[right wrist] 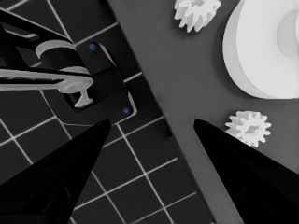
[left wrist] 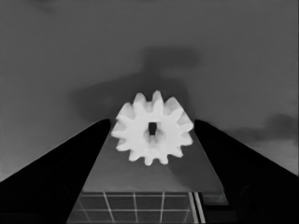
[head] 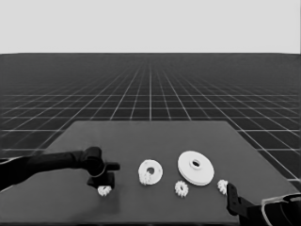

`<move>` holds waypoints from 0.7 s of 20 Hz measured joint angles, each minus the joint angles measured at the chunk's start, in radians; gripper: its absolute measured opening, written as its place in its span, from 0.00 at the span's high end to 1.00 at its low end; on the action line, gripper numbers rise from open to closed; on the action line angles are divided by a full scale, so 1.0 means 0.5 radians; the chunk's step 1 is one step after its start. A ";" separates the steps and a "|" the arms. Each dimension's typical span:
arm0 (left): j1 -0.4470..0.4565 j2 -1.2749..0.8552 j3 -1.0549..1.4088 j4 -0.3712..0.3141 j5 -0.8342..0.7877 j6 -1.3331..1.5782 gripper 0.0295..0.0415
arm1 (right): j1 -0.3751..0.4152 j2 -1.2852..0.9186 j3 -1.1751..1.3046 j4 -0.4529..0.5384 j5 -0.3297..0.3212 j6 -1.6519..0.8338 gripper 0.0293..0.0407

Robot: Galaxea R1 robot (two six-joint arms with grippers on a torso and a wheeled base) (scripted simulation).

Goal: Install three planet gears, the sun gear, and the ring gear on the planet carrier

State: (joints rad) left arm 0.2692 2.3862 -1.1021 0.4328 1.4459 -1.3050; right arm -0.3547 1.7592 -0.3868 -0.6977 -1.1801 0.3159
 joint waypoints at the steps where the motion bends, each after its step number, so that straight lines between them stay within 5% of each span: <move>1: 0.002 0.001 -0.002 0.002 -0.001 0.001 0.25 | 0.000 0.000 0.000 0.000 0.000 0.000 0.19; 2: 0.003 0.001 -0.004 0.004 -0.002 0.002 0.25 | 0.000 0.000 0.000 0.000 0.000 0.000 0.19; 4: 0.005 0.002 -0.005 0.005 -0.003 0.002 0.85 | 0.000 0.000 0.000 0.000 0.000 0.000 0.19; 12: 0.004 0.002 -0.005 0.006 -0.003 0.002 0.86 | 0.000 0.000 0.000 0.000 0.000 0.000 0.19; 14: -0.284 -0.075 0.219 -0.266 0.125 -0.103 0.86 | 0.000 0.000 0.000 0.000 0.000 0.000 0.19</move>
State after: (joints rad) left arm 0.1271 2.3486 -0.9928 0.2997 1.5083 -1.3567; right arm -0.3547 1.7592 -0.3868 -0.6977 -1.1801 0.3159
